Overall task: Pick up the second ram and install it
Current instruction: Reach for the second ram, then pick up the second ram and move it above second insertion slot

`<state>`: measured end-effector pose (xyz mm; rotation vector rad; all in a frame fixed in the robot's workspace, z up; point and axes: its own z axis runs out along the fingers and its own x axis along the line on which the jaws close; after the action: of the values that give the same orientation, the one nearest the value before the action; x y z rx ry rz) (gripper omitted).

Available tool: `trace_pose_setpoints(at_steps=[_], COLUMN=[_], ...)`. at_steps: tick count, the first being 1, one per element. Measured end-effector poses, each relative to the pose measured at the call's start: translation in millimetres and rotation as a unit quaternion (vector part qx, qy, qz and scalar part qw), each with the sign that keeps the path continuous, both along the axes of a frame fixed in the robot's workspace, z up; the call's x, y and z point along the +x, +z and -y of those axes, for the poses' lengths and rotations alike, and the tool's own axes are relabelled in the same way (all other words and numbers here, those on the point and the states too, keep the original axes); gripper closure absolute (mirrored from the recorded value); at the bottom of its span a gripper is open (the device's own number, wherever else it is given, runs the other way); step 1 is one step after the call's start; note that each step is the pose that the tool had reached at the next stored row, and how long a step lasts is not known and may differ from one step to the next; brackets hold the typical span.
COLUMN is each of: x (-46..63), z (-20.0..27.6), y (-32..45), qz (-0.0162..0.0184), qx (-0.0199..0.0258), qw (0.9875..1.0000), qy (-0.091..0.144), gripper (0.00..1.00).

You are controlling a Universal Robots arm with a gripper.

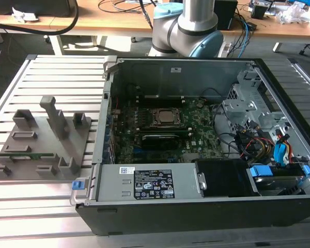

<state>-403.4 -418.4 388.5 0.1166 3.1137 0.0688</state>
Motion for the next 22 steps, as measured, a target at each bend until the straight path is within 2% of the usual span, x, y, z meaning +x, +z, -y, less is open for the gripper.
trace_pose_setpoints(at_steps=[5,9,11,13,14,15,16,17,19,20,22], x=[-0.2,-0.2,-0.2,-0.2,-0.2,-0.2,-0.2,-0.2,-0.2,-0.2,-0.2], z=[0.1,0.1,0.1,0.1,0.1,0.1,0.1,0.1,0.1,0.1,0.1], y=[0.0,-0.1,-0.1,-0.1,-0.1,-0.1,-0.1,-0.1,-0.1,-0.1,-0.1], qz=[0.0000,0.0000,0.0000,0.0000,0.0000,0.0000,0.0000,0.0000,0.0000,0.0000,0.0000], qx=[0.0000,0.0000,0.0000,0.0000,0.0000,0.0000,0.0000,0.0000,0.0000,0.0000,0.0000], qw=[1.0000,0.9991,0.9977,0.9918,0.9877,0.9843,0.9802,0.9763,0.9701,0.9677,0.9569], qy=[0.004,0.042,0.068,0.128,0.157,0.176,0.198,0.217,0.243,0.252,0.290], gripper=[0.89,0.89,0.89,0.89,0.89,0.89,0.89,0.89,0.89,0.89,0.89])
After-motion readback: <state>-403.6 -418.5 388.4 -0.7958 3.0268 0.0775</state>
